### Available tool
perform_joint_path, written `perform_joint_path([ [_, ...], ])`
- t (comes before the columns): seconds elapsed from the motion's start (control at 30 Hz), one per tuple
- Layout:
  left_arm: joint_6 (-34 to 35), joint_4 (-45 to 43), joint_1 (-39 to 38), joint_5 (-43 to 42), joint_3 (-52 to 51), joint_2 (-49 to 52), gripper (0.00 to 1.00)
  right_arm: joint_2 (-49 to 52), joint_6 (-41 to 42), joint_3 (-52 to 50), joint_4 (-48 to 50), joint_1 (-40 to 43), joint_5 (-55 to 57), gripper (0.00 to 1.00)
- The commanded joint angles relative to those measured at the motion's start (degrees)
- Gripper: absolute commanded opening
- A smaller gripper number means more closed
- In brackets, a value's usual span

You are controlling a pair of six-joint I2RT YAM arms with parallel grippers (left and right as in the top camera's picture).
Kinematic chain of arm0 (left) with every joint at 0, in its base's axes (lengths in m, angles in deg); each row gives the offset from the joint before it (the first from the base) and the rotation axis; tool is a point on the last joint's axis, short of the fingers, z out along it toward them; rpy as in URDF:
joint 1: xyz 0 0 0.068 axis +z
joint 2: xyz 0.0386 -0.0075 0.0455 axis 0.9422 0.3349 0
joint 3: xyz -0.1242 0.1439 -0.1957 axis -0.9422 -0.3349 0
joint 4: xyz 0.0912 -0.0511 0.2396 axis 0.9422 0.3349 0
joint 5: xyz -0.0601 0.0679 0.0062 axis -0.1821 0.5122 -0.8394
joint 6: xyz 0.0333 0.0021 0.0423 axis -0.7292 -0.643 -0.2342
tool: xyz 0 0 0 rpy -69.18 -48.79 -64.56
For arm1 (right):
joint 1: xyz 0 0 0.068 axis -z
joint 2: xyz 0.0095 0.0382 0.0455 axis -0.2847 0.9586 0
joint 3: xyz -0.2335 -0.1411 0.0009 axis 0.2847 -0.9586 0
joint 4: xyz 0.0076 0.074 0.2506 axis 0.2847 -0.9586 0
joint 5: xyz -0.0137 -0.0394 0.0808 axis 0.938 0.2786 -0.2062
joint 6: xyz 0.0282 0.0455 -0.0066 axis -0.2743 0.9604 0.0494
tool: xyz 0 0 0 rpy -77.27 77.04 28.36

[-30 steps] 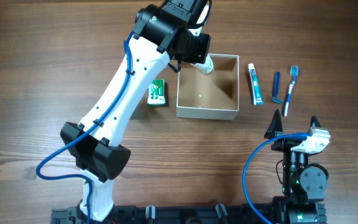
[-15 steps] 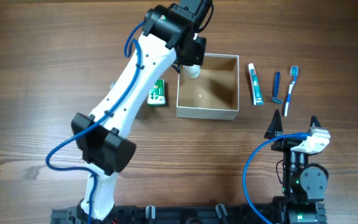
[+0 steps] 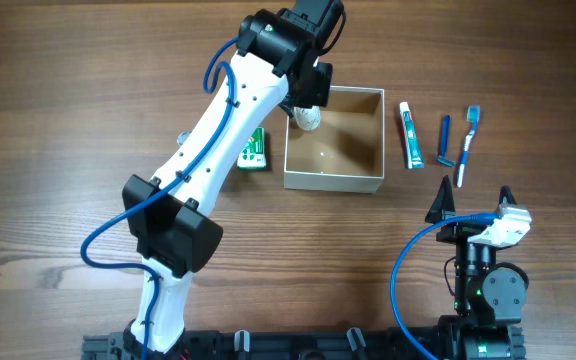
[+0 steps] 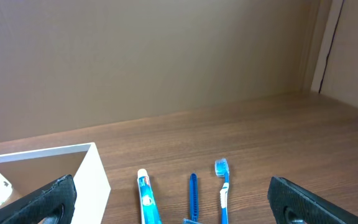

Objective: Pack container
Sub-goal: 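Lower the tube into the box and open the left gripper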

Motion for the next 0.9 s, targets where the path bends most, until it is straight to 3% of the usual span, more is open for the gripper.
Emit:
perform_joint_path([
  [0.0,0.7,-0.3,-0.2,0.8,1.0,1.3,0.08,-0.6,1.0,-0.1,0.0,0.1,-0.3,1.0],
  [0.3,0.7,-0.4,0.1,1.9,1.0,1.4,0.23,-0.6,1.0,-0.1,0.1,0.1,-0.3,1.0],
  [0.53,0.7,-0.4,0.1,1.9,1.0,1.4,0.25,-0.6,1.0,-0.1,0.1,0.1,-0.3,1.0],
  [0.87,0.7,-5.1,0.1,1.9,1.0,1.4,0.38,-0.6,1.0,-0.1,0.1,0.1,-0.3,1.0],
])
